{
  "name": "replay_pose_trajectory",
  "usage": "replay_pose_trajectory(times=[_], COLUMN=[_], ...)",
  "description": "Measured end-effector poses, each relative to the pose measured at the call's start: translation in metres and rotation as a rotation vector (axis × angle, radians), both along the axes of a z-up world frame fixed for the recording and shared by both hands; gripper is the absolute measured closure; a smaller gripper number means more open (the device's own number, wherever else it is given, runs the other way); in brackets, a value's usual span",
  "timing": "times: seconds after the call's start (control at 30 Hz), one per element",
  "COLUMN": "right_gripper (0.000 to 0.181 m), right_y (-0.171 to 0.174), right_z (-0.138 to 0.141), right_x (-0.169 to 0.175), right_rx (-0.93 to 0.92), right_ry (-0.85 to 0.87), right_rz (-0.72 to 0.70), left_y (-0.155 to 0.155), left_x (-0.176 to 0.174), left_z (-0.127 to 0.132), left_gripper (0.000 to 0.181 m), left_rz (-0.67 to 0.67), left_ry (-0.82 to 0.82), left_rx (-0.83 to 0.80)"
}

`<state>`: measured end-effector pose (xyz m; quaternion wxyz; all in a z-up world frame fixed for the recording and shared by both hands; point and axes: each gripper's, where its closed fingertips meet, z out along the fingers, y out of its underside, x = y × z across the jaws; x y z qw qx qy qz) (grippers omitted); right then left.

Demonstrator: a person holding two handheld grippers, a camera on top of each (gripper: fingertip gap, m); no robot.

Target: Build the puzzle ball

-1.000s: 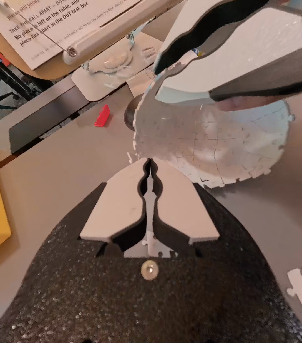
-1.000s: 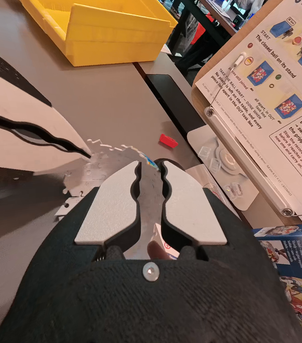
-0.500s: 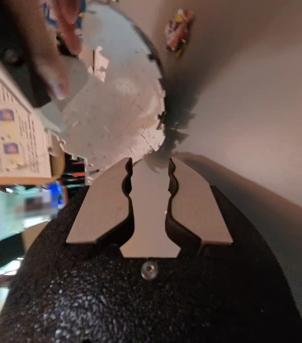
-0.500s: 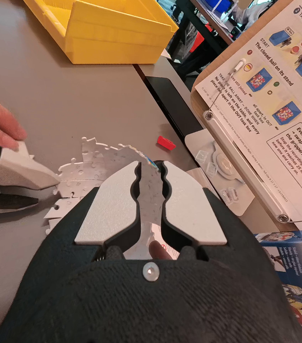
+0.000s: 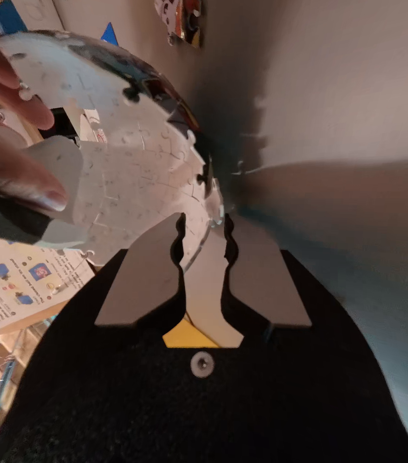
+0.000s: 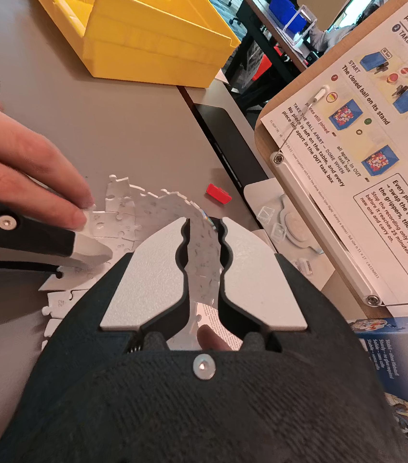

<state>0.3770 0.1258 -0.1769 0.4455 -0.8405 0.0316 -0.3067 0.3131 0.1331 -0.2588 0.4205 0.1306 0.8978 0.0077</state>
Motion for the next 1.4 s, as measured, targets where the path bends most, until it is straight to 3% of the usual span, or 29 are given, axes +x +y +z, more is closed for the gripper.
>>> replay_pose_trajectory(times=[0.33, 0.53, 1.03, 1.17, 1.4], right_gripper=[0.162, 0.162, 0.162, 0.162, 0.161], right_y=[0.002, 0.005, 0.007, 0.007, 0.007], right_z=[0.002, 0.002, 0.002, 0.002, 0.002], right_x=[-0.002, -0.005, -0.006, -0.006, -0.006], right_rx=[0.043, 0.018, 0.005, -0.002, 0.0], right_ry=[0.032, -0.012, -0.03, -0.036, -0.034], right_rz=[0.016, 0.038, 0.04, 0.04, 0.046], left_y=[-0.002, -0.004, -0.004, -0.001, 0.006], left_x=[0.003, 0.002, 0.001, 0.007, 0.001], left_z=[-0.008, -0.009, -0.009, 0.0, 0.007], left_gripper=[0.174, 0.177, 0.178, 0.157, 0.159], left_rz=[-0.056, -0.07, -0.082, -0.025, -0.039], left_ry=[0.036, 0.044, 0.019, -0.024, 0.0], left_rx=[0.108, 0.106, 0.108, 0.058, 0.03])
